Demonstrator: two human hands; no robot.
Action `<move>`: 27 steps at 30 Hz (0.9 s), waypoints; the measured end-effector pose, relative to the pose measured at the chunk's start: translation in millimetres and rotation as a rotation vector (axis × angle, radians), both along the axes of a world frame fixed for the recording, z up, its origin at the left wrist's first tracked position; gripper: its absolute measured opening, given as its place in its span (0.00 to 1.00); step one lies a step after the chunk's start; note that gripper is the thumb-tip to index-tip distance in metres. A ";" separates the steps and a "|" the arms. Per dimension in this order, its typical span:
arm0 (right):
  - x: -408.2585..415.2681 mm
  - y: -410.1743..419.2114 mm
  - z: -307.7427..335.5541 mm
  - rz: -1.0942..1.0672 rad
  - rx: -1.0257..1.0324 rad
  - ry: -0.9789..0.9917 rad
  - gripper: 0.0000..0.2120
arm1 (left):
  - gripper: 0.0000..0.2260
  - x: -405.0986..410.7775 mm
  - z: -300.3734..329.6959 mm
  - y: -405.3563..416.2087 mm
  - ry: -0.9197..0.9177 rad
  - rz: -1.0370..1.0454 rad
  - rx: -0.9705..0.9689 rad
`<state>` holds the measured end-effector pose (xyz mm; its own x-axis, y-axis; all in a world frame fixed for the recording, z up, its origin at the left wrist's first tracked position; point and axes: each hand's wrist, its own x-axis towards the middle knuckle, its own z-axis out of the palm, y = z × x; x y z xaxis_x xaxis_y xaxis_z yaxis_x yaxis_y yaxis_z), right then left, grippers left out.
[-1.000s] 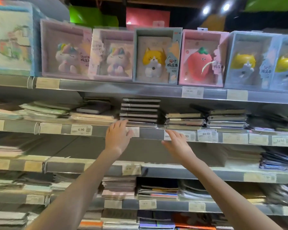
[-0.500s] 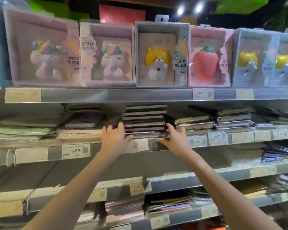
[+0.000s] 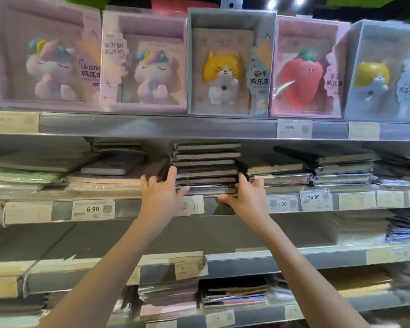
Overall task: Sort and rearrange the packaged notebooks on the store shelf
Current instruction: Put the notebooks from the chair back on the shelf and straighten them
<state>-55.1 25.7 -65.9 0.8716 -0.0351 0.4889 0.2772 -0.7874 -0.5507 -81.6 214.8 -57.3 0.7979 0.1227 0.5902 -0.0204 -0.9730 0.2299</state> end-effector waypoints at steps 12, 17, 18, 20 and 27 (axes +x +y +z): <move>3.6 5.2 -19.9 0.063 0.268 -0.189 0.31 | 0.24 -1.9 3.2 4.6 -0.058 -0.098 -0.386; 0.4 0.9 -21.6 0.012 0.131 -0.268 0.28 | 0.27 -1.6 -0.3 8.8 -0.037 -0.108 -0.386; -0.9 -0.6 -21.0 -0.018 0.070 -0.291 0.27 | 0.28 -0.9 -0.4 9.4 -0.017 -0.093 -0.338; -4.5 -2.0 -17.5 -0.062 -0.036 -0.296 0.29 | 0.30 -1.1 0.0 7.1 0.013 -0.052 -0.248; -4.9 -0.5 4.3 -0.030 -0.151 -0.072 0.32 | 0.27 -9.8 3.2 -4.5 0.041 -0.015 -0.172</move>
